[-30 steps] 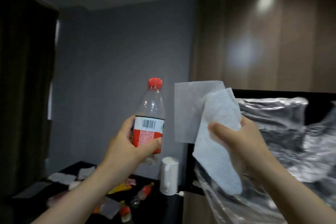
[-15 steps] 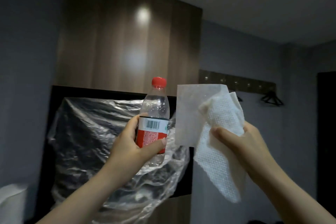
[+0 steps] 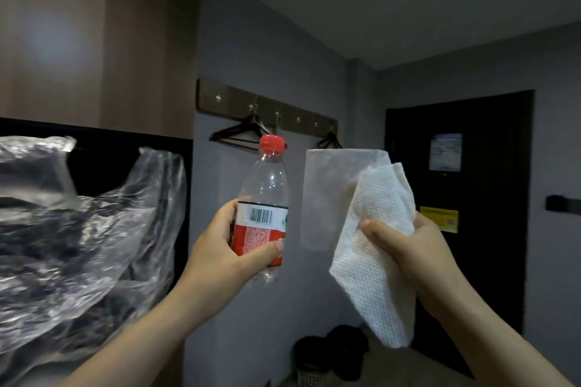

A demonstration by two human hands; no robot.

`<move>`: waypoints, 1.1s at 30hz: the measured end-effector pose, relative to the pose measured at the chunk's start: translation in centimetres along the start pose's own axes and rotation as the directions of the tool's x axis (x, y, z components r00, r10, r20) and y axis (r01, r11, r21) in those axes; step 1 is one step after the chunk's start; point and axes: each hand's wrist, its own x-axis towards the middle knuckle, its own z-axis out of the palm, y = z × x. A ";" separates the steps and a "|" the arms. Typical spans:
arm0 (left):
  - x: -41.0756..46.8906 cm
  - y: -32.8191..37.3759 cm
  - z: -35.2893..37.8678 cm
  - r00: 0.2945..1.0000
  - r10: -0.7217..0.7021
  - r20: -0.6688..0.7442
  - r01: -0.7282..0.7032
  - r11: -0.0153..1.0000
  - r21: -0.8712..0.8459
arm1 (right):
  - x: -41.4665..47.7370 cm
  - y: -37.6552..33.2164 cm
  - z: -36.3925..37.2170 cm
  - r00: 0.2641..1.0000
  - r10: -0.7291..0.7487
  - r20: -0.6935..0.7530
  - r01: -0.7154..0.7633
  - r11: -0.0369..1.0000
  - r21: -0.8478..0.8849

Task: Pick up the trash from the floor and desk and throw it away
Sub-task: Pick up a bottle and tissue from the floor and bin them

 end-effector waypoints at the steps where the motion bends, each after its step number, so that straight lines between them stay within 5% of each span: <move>1: 1.2 -1.1 0.8 1.000 0.004 0.018 -0.004 1.000 -0.014 | 1.0 0.9 -0.1 1.000 0.000 -0.018 0.000 1.000 -0.020; 20: 25.3 -23.0 13.9 0.960 0.001 0.281 0.066 0.971 -0.228 | 21.5 18.4 0.0 0.965 0.072 -0.252 -0.134 0.962 -0.239; 33: 38.2 -33.1 30.9 0.972 -0.012 0.235 0.055 0.983 -0.175 | 38.7 33.4 -10.2 0.975 0.108 -0.194 -0.143 0.974 -0.175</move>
